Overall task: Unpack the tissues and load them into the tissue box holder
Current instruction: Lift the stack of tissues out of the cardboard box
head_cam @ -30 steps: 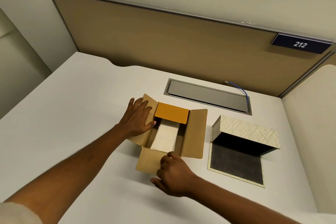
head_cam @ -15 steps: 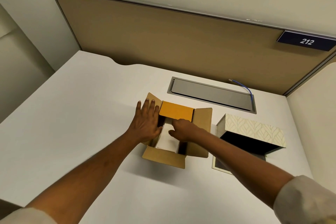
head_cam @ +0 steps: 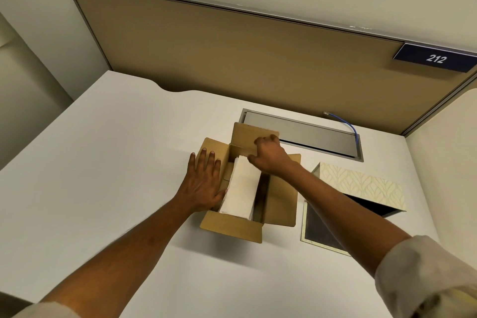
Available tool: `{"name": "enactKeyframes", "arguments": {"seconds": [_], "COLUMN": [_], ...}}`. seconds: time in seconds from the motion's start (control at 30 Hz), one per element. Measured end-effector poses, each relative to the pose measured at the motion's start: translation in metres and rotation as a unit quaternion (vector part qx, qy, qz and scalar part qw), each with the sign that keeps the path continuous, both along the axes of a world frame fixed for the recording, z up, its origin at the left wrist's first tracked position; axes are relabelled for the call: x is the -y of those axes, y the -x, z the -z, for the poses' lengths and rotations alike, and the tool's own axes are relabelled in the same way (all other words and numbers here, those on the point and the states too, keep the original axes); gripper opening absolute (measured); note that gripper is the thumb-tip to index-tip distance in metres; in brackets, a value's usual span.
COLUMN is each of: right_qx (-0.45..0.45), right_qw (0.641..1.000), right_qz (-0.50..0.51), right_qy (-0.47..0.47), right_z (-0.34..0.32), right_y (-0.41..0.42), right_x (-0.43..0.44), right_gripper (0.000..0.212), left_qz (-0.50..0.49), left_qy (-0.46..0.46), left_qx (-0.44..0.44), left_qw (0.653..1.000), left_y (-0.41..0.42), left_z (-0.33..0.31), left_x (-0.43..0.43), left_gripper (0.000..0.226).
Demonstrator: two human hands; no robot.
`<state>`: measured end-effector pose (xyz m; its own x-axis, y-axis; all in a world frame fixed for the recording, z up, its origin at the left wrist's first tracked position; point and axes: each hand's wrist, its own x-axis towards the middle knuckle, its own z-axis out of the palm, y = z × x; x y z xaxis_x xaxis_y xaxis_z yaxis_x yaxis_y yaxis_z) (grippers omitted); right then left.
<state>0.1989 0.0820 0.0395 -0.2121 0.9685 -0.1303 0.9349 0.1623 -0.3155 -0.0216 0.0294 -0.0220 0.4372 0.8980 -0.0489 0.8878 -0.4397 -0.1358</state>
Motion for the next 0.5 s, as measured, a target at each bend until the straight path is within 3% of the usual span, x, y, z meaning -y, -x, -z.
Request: {"name": "enactKeyframes", "arguments": {"seconds": [0.3, 0.4, 0.5], "right_qx": [0.054, -0.109, -0.262], "right_qw": [0.995, 0.988, 0.935], "right_qz": [0.018, 0.101, 0.209], "right_qy": [0.085, -0.046, -0.115], "right_z": [0.025, 0.025, 0.022], "right_y": [-0.004, 0.005, 0.021], "right_x": [-0.021, -0.008, 0.014], "right_gripper": [0.047, 0.032, 0.023], "left_qz": [0.029, 0.056, 0.063], "left_qy": [0.024, 0.028, 0.031], "left_qx": [-0.022, -0.021, -0.009], "left_qw": [0.999, 0.998, 0.997], "left_y": [-0.003, -0.015, -0.029], "left_z": [0.003, -0.001, -0.005], "left_x": [-0.004, -0.007, -0.010], "left_gripper": [0.088, 0.093, 0.097]}}
